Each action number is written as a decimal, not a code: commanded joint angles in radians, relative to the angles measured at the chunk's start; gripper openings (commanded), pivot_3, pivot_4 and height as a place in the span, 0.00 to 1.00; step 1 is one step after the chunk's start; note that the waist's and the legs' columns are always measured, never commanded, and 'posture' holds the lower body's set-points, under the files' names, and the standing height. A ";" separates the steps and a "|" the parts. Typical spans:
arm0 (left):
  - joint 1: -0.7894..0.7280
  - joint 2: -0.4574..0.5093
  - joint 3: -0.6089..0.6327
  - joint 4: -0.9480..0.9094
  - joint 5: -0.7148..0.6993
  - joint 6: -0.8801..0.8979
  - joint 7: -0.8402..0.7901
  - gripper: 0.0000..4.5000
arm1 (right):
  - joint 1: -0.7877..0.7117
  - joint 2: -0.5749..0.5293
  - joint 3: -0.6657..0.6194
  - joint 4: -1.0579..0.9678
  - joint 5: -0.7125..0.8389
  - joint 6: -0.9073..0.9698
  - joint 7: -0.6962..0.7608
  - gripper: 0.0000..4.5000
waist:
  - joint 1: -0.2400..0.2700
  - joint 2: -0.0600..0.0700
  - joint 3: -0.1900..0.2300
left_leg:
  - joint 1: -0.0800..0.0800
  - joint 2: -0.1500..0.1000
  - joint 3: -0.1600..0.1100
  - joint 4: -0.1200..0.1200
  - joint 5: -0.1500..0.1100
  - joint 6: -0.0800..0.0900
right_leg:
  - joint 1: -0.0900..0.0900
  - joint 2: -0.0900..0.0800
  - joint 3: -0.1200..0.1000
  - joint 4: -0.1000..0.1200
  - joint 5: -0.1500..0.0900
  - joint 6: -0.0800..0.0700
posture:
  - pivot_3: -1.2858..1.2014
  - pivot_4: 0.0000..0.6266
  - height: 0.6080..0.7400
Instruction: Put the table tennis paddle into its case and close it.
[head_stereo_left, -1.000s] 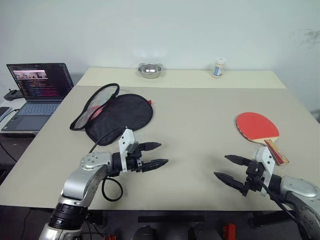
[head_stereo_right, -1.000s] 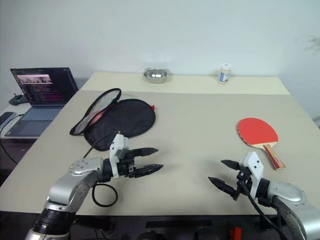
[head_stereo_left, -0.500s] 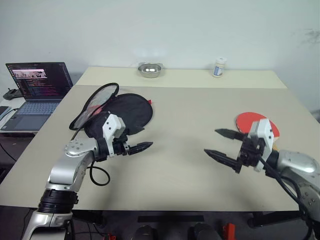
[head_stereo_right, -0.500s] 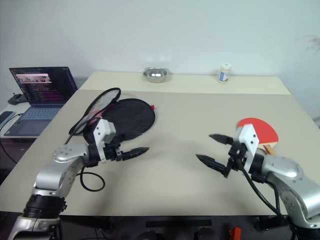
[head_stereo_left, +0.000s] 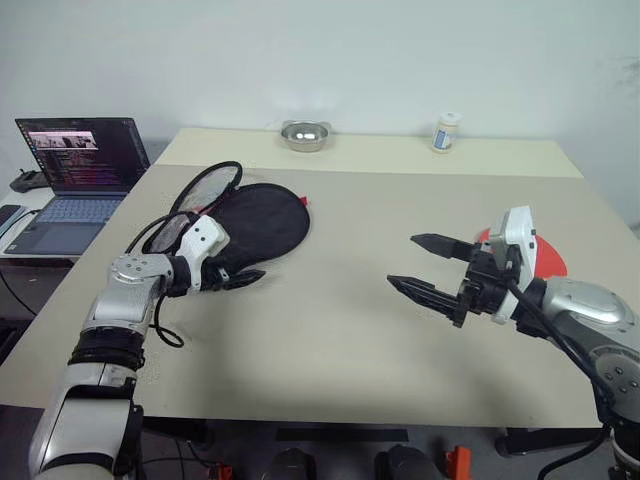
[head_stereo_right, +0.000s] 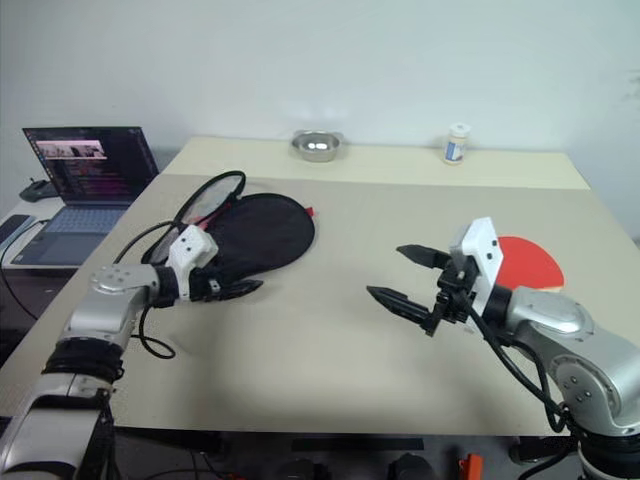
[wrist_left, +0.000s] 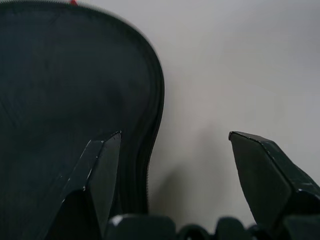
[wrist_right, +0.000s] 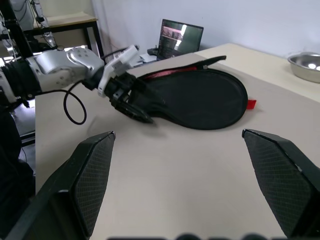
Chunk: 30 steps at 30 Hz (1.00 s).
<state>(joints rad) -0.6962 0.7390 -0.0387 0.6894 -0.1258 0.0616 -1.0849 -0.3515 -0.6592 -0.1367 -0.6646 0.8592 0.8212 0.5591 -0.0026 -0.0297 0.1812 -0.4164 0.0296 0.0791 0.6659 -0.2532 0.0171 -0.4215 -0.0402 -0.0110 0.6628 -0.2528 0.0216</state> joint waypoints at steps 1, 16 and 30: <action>-0.048 0.028 -0.011 0.070 0.052 -0.061 -0.005 0.83 | -0.014 -0.004 -0.013 -0.035 0.023 -0.009 -0.011 0.99 | 0.000 0.000 0.000 | 0.000 0.000 0.000 0.000 0.000 0.000 | 0.000 0.000 0.000 0.000 0.000 0.000 | 0.52 0.24 1.00; -0.075 0.035 0.002 0.199 0.087 -0.097 -0.041 0.55 | 0.022 -0.001 -0.013 -0.019 -0.007 -0.060 -0.004 1.00 | -0.001 -0.002 -0.001 | 0.000 0.000 0.000 0.001 0.000 0.000 | 0.000 0.000 -0.001 0.001 0.000 0.000 | 0.52 0.24 1.00; -0.039 -0.100 0.038 -0.161 -0.078 0.284 -0.051 0.00 | 0.081 -0.072 -0.129 0.003 0.014 -0.058 0.015 1.00 | 0.002 -0.003 -0.002 | -0.002 0.000 -0.002 0.005 0.000 0.000 | 0.001 0.000 -0.001 0.002 0.001 0.001 | 0.52 0.24 1.00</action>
<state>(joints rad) -0.7411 0.6527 -0.0248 0.6365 -0.1498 0.2596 -1.1434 -0.2780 -0.7131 -0.2212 -0.6512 0.8557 0.7725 0.5583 -0.0007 -0.0326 0.1796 -0.4180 0.0293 0.0767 0.6720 -0.2532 0.0171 -0.4198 -0.0399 -0.0115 0.6651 -0.2520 0.0227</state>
